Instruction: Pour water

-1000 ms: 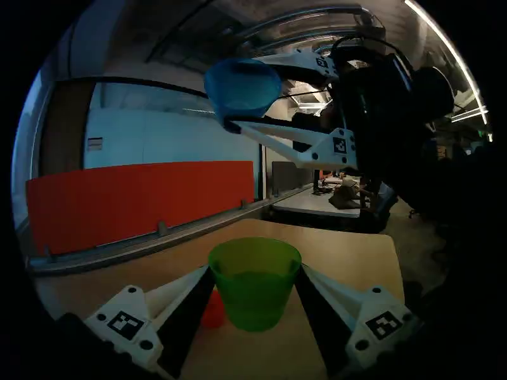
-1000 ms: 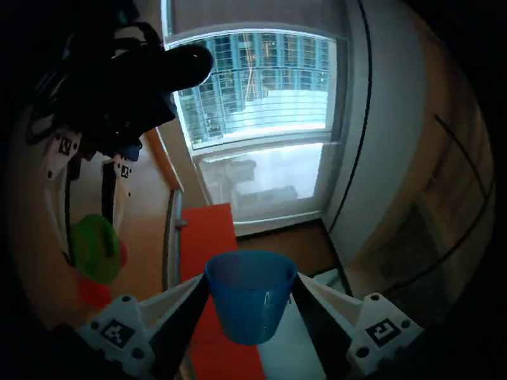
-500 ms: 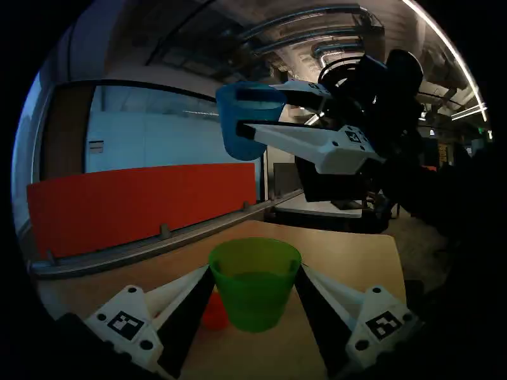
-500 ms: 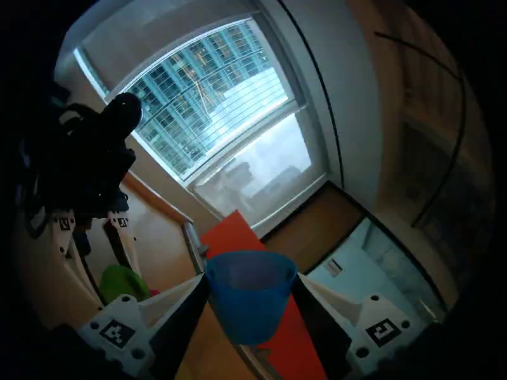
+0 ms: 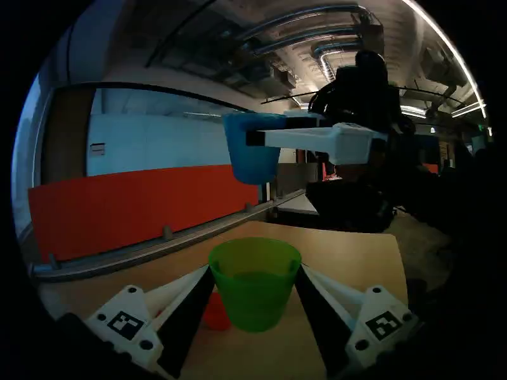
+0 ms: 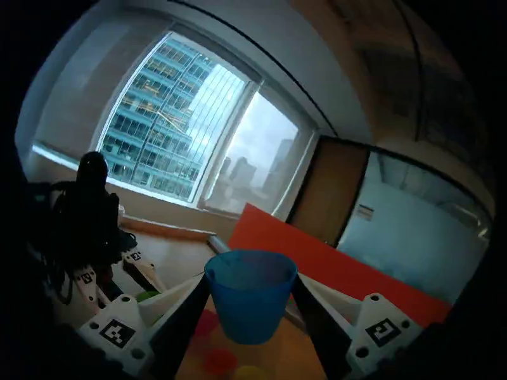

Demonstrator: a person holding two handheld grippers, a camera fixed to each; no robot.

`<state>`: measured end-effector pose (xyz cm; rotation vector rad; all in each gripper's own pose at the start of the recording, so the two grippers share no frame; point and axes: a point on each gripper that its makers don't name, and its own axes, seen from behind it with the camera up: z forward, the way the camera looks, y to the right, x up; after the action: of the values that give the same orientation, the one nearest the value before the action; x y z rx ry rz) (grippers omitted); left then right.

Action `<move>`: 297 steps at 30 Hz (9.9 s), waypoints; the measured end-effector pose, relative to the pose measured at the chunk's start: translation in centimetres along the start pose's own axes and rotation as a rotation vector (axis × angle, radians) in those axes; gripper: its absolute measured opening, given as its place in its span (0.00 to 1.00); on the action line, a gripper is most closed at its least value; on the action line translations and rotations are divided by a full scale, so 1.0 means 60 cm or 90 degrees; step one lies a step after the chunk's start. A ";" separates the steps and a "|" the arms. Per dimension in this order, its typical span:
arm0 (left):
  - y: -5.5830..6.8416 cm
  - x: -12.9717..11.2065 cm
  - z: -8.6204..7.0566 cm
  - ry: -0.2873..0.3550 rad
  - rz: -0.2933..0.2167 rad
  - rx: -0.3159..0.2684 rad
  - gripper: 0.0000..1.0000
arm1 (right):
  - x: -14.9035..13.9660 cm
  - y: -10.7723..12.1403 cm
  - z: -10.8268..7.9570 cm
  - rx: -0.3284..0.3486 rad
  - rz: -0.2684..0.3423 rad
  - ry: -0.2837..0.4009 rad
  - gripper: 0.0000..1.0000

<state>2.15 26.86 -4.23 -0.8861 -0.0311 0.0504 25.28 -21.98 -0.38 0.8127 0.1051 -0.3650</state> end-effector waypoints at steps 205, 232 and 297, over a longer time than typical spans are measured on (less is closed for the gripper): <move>-0.202 -0.238 -0.241 -0.159 -0.072 0.350 1.00 | -0.443 -0.073 -0.204 -0.169 0.234 -0.211 1.00; -0.254 -0.112 -0.257 0.012 -0.035 0.494 0.99 | -0.357 0.088 -0.210 -0.466 0.226 -0.037 1.00; -0.290 -0.221 -0.293 0.050 -0.019 0.579 0.99 | -0.363 0.100 -0.262 -0.570 0.223 -0.021 0.99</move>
<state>-9.68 1.51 -1.93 0.0220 0.0513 -0.0013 7.86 -0.74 -2.02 -0.0687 0.0811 0.0213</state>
